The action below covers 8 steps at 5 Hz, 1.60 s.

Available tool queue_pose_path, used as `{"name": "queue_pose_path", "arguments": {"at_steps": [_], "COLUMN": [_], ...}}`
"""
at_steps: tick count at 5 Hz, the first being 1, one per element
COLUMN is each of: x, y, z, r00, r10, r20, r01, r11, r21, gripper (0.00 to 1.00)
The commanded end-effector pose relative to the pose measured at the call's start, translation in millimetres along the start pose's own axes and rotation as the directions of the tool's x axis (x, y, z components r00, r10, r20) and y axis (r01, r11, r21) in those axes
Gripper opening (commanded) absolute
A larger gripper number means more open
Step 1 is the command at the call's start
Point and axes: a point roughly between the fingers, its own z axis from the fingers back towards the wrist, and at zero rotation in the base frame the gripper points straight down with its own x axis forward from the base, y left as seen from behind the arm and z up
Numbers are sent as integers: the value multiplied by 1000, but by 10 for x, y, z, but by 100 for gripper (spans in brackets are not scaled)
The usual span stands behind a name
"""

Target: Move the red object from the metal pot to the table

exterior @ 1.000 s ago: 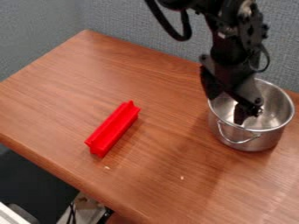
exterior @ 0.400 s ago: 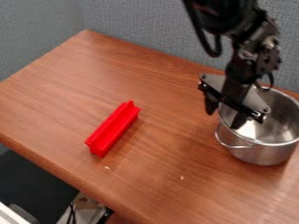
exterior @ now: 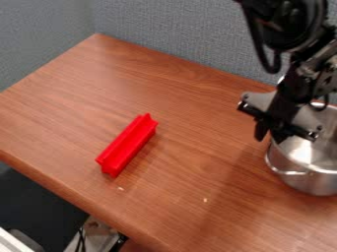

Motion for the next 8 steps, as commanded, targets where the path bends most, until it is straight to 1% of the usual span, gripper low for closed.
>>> {"name": "queue_pose_path", "arguments": {"at_steps": [1,2,3,4,5,6,7,8], "x": [-136,-172,-119,-194,-302,-434,-501,-581], "y": [218,252,173,319,564,755,836,783], "z": [139,212,324,441,490,607,705,708], "r00": [998,993,988,990,989,958,919,882], "r10": [69,115,149,137,145,288,394,470], "r20": [0,17,40,38,34,2,-14,-43], "r01": [-69,-115,-149,-136,-145,-288,-393,-464], "r11": [997,993,989,991,989,957,918,880], "r21": [-26,-10,-2,-18,-21,25,60,97], "gripper": [0,0,0,0,0,0,0,0]}}
